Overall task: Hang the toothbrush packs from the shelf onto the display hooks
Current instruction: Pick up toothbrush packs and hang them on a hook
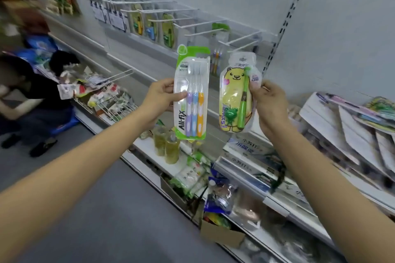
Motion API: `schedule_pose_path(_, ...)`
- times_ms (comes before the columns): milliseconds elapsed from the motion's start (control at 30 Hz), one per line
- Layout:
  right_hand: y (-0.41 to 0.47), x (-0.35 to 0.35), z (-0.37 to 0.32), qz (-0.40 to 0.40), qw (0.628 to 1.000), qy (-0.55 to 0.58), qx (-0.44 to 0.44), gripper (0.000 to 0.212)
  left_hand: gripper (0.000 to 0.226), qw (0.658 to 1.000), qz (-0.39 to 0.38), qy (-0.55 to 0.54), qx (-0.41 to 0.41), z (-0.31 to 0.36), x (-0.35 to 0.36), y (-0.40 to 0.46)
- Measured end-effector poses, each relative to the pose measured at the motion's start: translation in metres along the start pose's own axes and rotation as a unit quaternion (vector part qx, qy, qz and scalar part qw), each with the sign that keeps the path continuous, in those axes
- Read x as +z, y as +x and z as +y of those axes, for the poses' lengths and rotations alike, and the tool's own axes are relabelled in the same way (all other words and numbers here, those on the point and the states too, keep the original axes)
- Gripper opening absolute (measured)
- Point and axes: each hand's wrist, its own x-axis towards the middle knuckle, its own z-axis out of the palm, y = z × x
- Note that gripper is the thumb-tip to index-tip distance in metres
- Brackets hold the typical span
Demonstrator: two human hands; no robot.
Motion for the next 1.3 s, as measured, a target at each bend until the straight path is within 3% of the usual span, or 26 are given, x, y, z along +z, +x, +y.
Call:
schedule_pose_path(67, 0.004, 0.018, 0.004, -0.010, 1.000, -0.018, 0.000, 0.013, 0.036, 1.000, -0.001, 0.004, 0.001, -0.005, -0.017, 0.007)
schedule_pose_path(167, 0.013, 0.042, 0.011, -0.025, 0.999, -0.038, -0.007, 0.019, 0.031, 1.000, 0.002, 0.004, 0.001, -0.014, -0.039, 0.021)
schedule_pose_path(667, 0.115, 0.161, 0.065, -0.116, 0.992, -0.035, -0.026, 0.010, 0.033, 1.000, 0.007, 0.028, 0.004, -0.047, -0.146, 0.134)
schedule_pose_path(967, 0.160, 0.242, 0.080, -0.066, 0.997, -0.028, -0.029, 0.010, 0.033, 1.000, -0.014, -0.009, -0.012, -0.079, -0.218, 0.204)
schedule_pose_path(1300, 0.160, 0.336, 0.086, 0.062, 0.998, -0.022, -0.017, 0.007, 0.032, 0.992, -0.127, -0.003, 0.006, -0.080, -0.305, 0.285)
